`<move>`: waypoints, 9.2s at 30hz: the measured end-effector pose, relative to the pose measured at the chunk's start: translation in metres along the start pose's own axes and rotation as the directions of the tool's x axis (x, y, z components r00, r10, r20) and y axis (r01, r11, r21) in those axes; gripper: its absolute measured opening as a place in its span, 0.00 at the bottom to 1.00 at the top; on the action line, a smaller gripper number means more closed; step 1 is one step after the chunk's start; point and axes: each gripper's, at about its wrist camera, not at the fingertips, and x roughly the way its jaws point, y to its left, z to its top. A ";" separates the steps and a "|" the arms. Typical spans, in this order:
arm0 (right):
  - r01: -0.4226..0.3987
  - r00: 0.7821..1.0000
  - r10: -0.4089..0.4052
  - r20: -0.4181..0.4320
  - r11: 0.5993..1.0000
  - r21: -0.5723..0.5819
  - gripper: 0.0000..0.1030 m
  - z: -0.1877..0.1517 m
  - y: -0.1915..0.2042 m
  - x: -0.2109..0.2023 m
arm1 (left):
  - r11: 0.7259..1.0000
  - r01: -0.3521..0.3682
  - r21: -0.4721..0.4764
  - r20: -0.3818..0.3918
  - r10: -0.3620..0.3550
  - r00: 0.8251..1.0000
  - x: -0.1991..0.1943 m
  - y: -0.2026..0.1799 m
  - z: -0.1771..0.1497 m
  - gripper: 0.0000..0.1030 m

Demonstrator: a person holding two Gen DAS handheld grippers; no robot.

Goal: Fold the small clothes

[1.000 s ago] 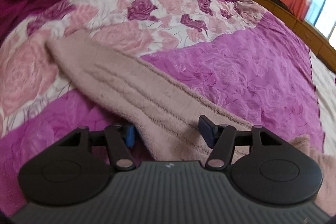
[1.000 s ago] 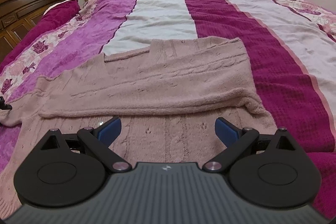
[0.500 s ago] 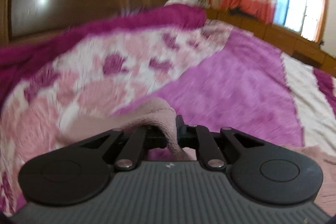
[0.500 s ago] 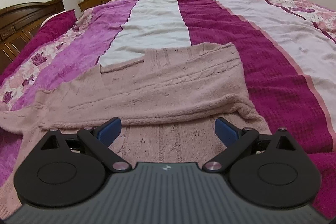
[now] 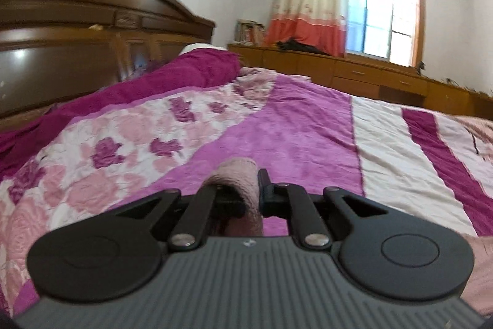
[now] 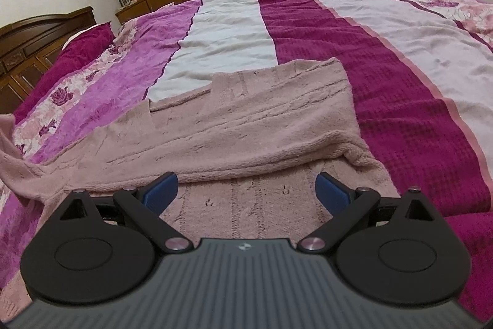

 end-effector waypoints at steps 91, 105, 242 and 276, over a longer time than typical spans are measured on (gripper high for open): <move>-0.324 0.899 0.326 -0.294 0.944 0.056 0.78 0.053 0.117 0.113 | 0.994 0.092 0.059 -0.481 -0.052 0.875 -0.008 -0.031 -0.105 0.50; -0.384 0.879 0.352 -0.323 0.923 -0.039 0.11 0.066 0.150 0.131 | 0.998 0.028 0.058 -0.496 0.004 0.868 0.013 -0.026 -0.116 0.52; 0.233 0.971 -0.225 0.086 0.968 -0.093 0.38 0.049 0.024 0.099 | 0.996 0.027 0.087 -0.488 0.019 0.873 0.012 -0.026 -0.123 0.59; -0.052 0.994 0.056 -0.092 0.998 0.044 0.72 0.015 -0.042 -0.035 | 0.987 0.139 0.083 -0.570 -0.067 0.819 -0.057 -0.025 -0.104 0.58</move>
